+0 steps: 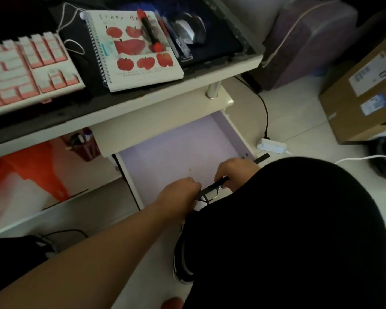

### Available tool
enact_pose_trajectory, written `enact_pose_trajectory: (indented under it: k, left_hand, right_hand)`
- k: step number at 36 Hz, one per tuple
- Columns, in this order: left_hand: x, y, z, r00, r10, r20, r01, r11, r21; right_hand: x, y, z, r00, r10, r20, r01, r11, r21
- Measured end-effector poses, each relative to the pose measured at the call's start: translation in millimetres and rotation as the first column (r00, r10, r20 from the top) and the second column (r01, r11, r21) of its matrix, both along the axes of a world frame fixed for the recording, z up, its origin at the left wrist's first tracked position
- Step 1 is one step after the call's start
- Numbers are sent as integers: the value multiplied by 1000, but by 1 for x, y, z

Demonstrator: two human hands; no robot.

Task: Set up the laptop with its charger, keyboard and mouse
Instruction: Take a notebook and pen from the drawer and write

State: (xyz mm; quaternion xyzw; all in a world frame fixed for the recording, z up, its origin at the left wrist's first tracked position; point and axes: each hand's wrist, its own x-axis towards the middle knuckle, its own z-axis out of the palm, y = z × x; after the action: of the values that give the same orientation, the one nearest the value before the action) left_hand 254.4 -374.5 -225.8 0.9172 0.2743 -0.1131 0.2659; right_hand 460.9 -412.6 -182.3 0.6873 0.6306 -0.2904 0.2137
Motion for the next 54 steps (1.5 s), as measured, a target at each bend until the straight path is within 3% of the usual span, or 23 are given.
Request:
enact_pose_trajectory:
  k: [4,6,10,13,17,22,31,45,49,54]
  left_hand:
    - [-4,35,4,996,75,-45,-70,992,100]
    - [-7,52,5,993,114,0,-113,981,157]
    - [-14,82,8,988,105,113,-134,948,289]
    - [-18,101,5,990,121,70,-137,936,323]
    - [-20,119,3,982,182,-39,-161,936,314]
    - [-21,130,3,974,227,12,-220,926,306]
    - [-23,125,22,967,237,94,-253,941,225]
    - [-25,119,162,937,155,314,-264,902,341]
    - [-35,123,203,873,228,431,-381,871,310]
    - [-46,142,239,670,502,546,-653,749,113]
  right_hand:
    - [-6,27,-11,998,52,25,-57,960,273]
    - [-7,45,-16,991,111,76,-131,919,371]
    - [-13,84,-21,993,65,101,-107,862,495]
    - [-23,108,-25,992,10,128,-79,831,550]
    - [-36,128,-28,987,-63,148,-33,820,571]
    - [-38,131,-36,990,-138,20,101,810,577]
    - [-42,120,-22,980,-155,-121,196,797,571]
    - [-59,100,128,954,-14,-301,237,650,722]
    - [-61,100,168,937,-32,-347,295,604,741]
    - [-69,121,205,914,-139,-381,384,602,700]
